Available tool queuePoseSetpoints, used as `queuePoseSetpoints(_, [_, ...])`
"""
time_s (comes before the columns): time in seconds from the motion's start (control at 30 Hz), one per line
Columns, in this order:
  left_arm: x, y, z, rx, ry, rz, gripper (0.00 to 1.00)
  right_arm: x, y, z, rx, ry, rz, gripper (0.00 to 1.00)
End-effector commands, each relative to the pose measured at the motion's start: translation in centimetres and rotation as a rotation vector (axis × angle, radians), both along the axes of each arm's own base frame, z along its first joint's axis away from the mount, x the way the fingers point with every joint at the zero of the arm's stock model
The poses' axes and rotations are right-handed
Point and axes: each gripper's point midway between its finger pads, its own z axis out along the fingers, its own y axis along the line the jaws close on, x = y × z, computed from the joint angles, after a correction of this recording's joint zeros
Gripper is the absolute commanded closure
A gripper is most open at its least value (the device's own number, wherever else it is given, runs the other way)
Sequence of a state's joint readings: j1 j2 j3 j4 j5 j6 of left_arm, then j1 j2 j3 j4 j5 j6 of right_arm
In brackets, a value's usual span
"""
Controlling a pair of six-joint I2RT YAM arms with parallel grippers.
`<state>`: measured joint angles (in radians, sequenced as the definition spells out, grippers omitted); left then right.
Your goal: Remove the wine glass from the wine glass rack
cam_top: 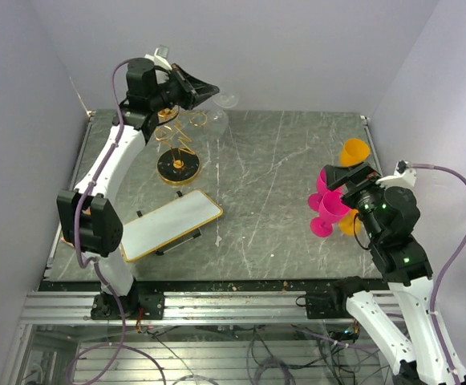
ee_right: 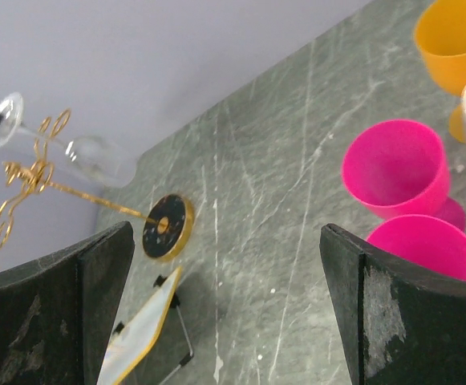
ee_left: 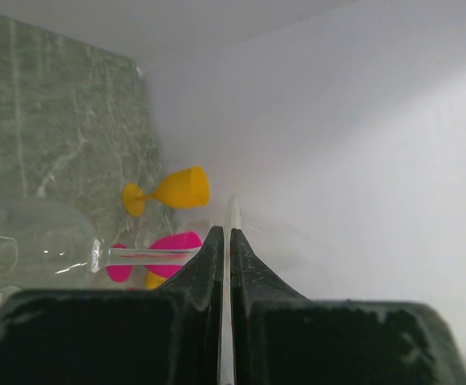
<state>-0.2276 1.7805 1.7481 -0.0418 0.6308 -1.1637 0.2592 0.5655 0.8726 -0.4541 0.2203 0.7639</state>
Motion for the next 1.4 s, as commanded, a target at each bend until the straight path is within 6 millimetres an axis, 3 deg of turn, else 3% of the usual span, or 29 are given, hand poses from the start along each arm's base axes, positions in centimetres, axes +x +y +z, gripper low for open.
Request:
queuePoseSetpoints(0.0, [-5.2, -2.4, 6.3, -0.047, -0.167, -0.049, 0.93, 0.2, 3.0, 1.9, -0.036, -0.067, 0.177, 0.0])
queuePoseSetpoints(0.27, [-13.0, -3.8, 9.6, -0.237, -0.215, -0.16, 0.93, -0.5, 9.6, 4.0, 0.048, -0.168, 0.548, 0.0])
queuePoseSetpoints(0.57, [-21.0, -2.7, 14.2, -0.465, -0.293, -0.266, 0.93, -1.6, 13.3, 6.2, 0.315, -0.281, 0.776, 0.01])
queuePoseSetpoints(0.73, [-24.7, -2.2, 16.4, -0.608, -0.344, -0.35, 0.93, -2.1, 14.4, 7.3, 0.397, -0.322, 0.872, 0.01])
queuePoseSetpoints(0.9, [-26.7, -2.0, 16.5, -0.739, -0.351, -0.433, 0.93, -3.2, 14.8, 9.0, 0.476, -0.41, 0.954, 0.03])
queuePoseSetpoints(1.07, [-28.2, -1.7, 16.3, -0.811, -0.365, -0.477, 0.93, -5.6, 14.4, 12.1, 0.46, -0.584, 1.024, 0.05])
queuePoseSetpoints(1.2, [-29.1, -1.7, 16.1, -0.821, -0.377, -0.483, 0.93, -6.2, 14.1, 12.6, 0.458, -0.627, 1.014, 0.07])
queuePoseSetpoints(1.37, [-29.6, -1.4, 15.9, -0.857, -0.384, -0.503, 0.93, -9.2, 13.7, 14.6, 0.515, -0.733, 1.12, 0.24])
